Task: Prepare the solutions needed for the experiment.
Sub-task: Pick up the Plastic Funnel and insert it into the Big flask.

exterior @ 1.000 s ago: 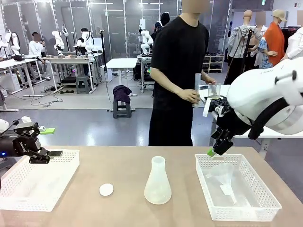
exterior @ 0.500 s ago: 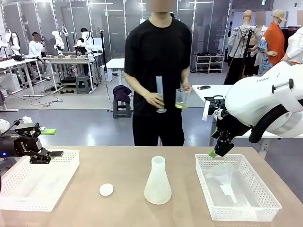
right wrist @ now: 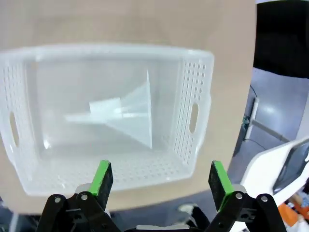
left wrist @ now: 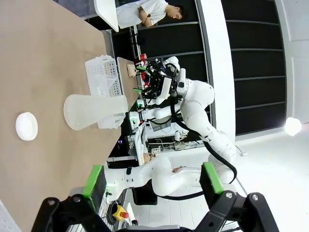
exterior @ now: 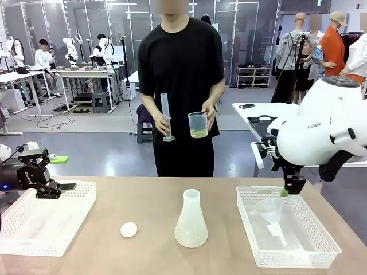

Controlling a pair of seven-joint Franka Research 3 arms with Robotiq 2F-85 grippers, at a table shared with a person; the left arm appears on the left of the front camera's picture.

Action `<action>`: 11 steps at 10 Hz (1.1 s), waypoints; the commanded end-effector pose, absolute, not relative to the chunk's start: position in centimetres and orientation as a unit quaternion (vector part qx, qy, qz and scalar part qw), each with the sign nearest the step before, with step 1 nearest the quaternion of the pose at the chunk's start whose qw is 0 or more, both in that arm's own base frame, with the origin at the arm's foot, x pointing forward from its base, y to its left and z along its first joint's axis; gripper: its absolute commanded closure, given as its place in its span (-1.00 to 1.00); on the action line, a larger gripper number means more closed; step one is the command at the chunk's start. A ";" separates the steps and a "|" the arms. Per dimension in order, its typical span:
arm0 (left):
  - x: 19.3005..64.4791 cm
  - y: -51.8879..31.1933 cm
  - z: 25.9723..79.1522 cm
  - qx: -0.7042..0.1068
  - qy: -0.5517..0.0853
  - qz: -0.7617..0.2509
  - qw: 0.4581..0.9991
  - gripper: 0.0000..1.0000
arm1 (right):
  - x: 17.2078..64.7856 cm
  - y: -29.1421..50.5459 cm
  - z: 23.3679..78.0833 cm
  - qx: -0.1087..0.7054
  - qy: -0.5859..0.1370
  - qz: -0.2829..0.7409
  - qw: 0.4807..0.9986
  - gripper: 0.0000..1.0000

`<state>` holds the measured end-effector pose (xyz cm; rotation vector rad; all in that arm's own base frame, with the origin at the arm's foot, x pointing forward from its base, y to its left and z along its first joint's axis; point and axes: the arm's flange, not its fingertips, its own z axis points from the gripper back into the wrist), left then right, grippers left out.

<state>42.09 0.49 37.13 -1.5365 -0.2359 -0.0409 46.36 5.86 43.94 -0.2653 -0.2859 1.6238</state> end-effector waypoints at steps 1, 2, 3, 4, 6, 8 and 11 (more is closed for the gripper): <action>42.1 0.5 37.1 -0.694 -0.107 -0.020 0.712 -1.00 | 48.9 5.6 44.5 -0.102 -0.100 0.761 0.633 -1.00; 42.1 0.5 37.1 -0.694 -0.107 -0.020 0.712 -1.00 | 49.7 5.6 44.5 -0.081 -0.091 0.772 0.624 -1.00; 42.1 0.5 37.1 -0.694 -0.107 -0.020 0.712 -1.00 | 50.1 5.8 44.6 -0.077 -0.093 0.774 0.621 -1.00; 42.1 0.5 37.1 -0.694 -0.107 -0.020 0.712 -1.00 | 50.4 5.8 44.6 -0.072 -0.098 0.770 0.627 -1.00; 42.1 0.5 37.1 -0.694 -0.107 -0.020 0.712 -1.00 | 49.7 6.1 44.2 -0.090 -0.092 0.766 0.630 -1.00; 42.1 0.5 37.1 -0.694 -0.107 -0.020 0.712 -1.00 | 49.7 6.1 44.2 -0.090 -0.092 0.766 0.630 -1.00; 42.1 0.5 37.1 -0.694 -0.107 -0.020 0.712 -1.00 | 50.9 6.3 43.3 -0.055 -0.057 0.773 0.629 -1.00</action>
